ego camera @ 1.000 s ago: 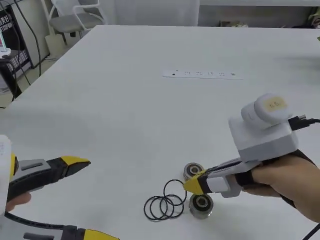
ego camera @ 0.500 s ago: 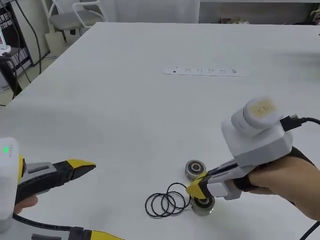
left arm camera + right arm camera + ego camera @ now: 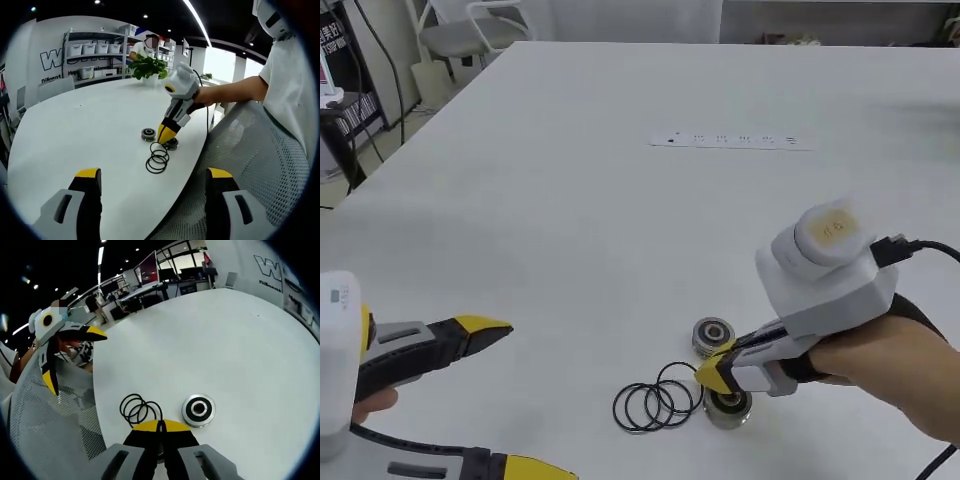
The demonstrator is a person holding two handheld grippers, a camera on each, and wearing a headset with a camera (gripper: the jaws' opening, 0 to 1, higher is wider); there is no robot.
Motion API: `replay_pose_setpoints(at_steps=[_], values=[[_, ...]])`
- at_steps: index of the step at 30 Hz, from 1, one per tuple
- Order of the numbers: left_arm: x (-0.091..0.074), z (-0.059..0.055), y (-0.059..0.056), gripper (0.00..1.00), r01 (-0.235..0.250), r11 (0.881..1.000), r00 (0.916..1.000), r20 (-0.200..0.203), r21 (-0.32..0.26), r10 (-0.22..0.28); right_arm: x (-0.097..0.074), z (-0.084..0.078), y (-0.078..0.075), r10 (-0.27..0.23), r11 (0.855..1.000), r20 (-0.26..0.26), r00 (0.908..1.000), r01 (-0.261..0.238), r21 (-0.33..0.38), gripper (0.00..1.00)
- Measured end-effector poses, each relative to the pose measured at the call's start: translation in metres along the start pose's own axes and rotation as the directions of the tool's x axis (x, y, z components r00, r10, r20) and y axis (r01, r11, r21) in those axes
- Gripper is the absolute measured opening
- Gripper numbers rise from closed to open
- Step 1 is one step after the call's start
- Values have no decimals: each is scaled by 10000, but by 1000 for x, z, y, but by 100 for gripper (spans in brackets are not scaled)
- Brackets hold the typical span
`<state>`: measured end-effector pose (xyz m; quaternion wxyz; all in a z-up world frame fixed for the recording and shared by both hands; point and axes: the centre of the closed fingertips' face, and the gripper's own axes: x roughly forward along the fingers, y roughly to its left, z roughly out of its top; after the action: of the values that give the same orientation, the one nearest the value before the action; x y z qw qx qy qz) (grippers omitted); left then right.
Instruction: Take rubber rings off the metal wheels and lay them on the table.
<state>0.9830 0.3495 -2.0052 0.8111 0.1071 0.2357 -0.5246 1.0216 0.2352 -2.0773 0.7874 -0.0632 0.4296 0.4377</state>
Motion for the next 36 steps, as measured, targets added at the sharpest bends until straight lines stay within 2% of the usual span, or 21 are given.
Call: replay_pose_setpoints(at_steps=[4, 12, 18, 22, 26, 31, 36], values=[[0, -1, 0, 84, 11, 10000, 10000, -12, -5, -11, -1, -1, -4, -202, 9997, -14, 9998, 202, -109, 1], [0, -2, 0, 84, 21, 10000, 10000, -44, 6, -21, -8, 3, -7, -287, 9996, 182, 9994, 286, 72, 2], [0, -1, 1, 85, 10, 10000, 10000, 2, 20, -10, -17, 16, -4, -259, 9993, 693, 9973, 240, 275, 5], [0, 0, 0, 85, 14, 10000, 10000, 41, 17, -14, -20, 27, -2, -283, 9979, 1173, 9927, 213, 607, 6], [0, 1, 1, 86, -43, 10000, 9999, 128, 58, 42, -27, 36, 3, -350, 9991, 1356, 9902, 313, 290, 12], [-1, 3, 2, 88, -68, 10000, 9996, 269, 46, 66, -41, 46, 11, -225, 9990, 1798, 9834, 152, 420, 18], [-1, 6, -1, 89, -11, 10000, 9993, 372, 88, 7, -55, 47, 16, -227, 9994, 2114, 9771, 163, 322, 21]])
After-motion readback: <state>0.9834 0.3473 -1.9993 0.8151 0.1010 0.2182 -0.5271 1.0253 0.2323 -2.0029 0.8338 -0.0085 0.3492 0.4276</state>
